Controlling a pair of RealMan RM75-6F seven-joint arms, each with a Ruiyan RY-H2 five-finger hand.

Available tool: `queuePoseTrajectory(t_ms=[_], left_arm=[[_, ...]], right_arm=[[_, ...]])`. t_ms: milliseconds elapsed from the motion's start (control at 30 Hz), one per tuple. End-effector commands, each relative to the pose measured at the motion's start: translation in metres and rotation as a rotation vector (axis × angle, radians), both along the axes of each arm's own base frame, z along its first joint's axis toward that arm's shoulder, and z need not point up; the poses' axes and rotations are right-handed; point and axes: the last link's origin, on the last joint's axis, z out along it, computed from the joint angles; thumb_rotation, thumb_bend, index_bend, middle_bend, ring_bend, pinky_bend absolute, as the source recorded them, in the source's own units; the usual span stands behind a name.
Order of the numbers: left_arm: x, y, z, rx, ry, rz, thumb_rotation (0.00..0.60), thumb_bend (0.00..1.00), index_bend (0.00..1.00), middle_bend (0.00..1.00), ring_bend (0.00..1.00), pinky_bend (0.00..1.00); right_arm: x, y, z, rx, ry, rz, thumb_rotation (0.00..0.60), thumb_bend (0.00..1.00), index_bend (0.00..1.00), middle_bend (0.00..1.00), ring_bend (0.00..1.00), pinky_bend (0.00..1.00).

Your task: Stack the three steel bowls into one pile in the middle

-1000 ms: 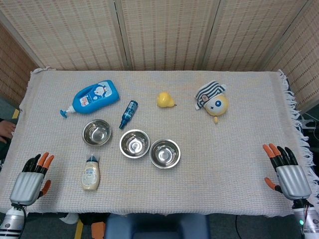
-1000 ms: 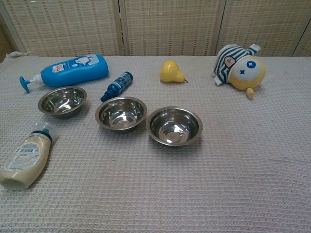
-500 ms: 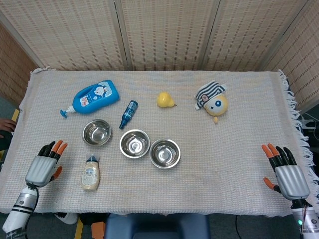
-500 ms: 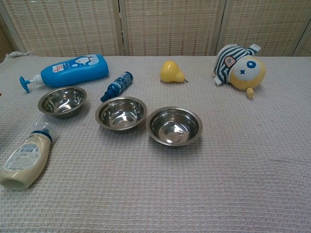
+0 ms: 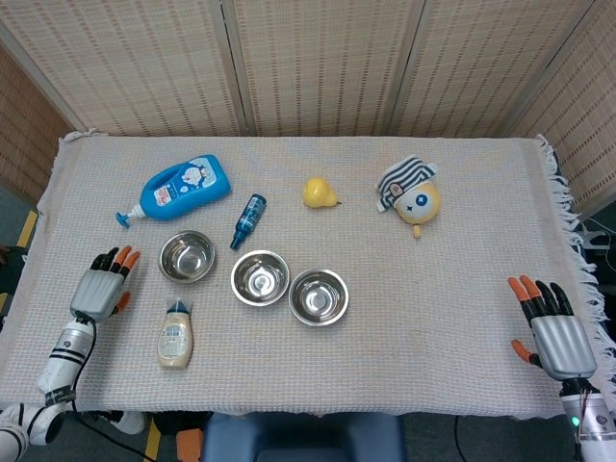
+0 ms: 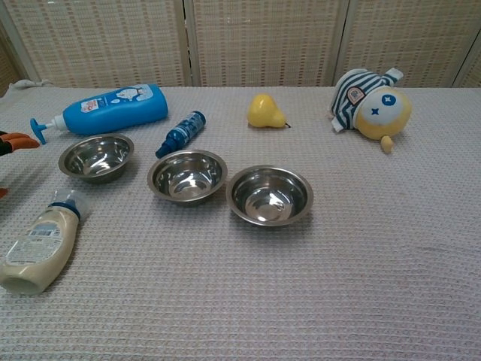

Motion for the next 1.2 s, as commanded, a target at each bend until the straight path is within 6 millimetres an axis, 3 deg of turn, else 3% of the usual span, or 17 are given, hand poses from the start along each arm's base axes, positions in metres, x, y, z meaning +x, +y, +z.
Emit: queuePoseTrajectory(t_ms=[33,200,500,1033,1200], left_arm=[[0.0,0.014,-0.008,-0.004,-0.016,0.02,0.6,0.41,0.08,0.0,0.0,0.14],[0.0,0.018,-0.013,-0.019,-0.016,0.003,0.6,0.41,0.14,0.0,0.0,0.14],[0.027,0.028,-0.031,-0.014,-0.082,-0.113,0.6,0.41,0.18,0.0,0.0,0.14],[0.052,0.025,-0.048,-0.001,-0.141,-0.2,0.6,0.41,0.18,0.0,0.0,0.14],[0.056,0.028,-0.059,-0.029,-0.14,-0.19,0.6,0.41,0.29,0.02,0.0,0.14]], right_arm=[[0.0,-0.001,0.0,-0.004,0.002,-0.002,0.6,0.13,0.0,0.0,0.0,0.0],[-0.002,-0.002,-0.001,-0.003,0.006,-0.009,0.6,0.12,0.0,0.0,0.0,0.0],[-0.003,-0.002,-0.002,0.007,0.011,-0.02,0.6,0.13,0.0,0.0,0.0,0.0],[-0.001,0.0,0.002,0.006,0.001,-0.018,0.6,0.13,0.0,0.0,0.0,0.0],[0.0,0.001,0.003,0.004,-0.004,-0.013,0.6,0.12,0.0,0.0,0.0,0.0]])
